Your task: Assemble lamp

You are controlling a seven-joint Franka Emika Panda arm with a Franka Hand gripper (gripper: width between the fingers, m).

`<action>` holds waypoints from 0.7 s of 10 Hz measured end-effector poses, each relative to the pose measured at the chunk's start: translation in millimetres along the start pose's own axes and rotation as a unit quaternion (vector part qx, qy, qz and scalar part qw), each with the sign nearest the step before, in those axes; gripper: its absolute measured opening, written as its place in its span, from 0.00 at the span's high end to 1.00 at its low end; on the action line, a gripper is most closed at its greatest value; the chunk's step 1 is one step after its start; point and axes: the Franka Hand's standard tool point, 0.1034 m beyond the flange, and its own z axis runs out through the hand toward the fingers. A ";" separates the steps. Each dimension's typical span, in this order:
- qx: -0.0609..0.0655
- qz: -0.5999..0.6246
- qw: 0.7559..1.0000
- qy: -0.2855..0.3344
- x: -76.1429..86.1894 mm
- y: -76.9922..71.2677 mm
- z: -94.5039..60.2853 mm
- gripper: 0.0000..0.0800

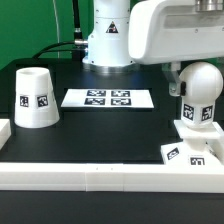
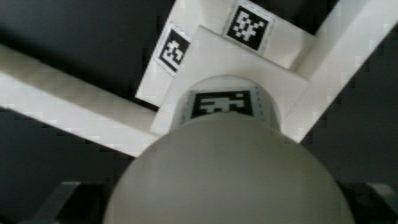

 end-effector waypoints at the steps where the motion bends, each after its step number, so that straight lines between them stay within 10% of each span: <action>1: 0.007 0.060 0.998 0.001 -0.6 2.6 0.1 0.28; 7: 0.009 0.254 0.967 0.003 -0.9 8.2 0.1 0.28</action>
Offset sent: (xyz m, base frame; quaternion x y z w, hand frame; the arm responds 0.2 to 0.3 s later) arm 0.0000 0.0000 0.0000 0.0000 0.0000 0.1938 0.9810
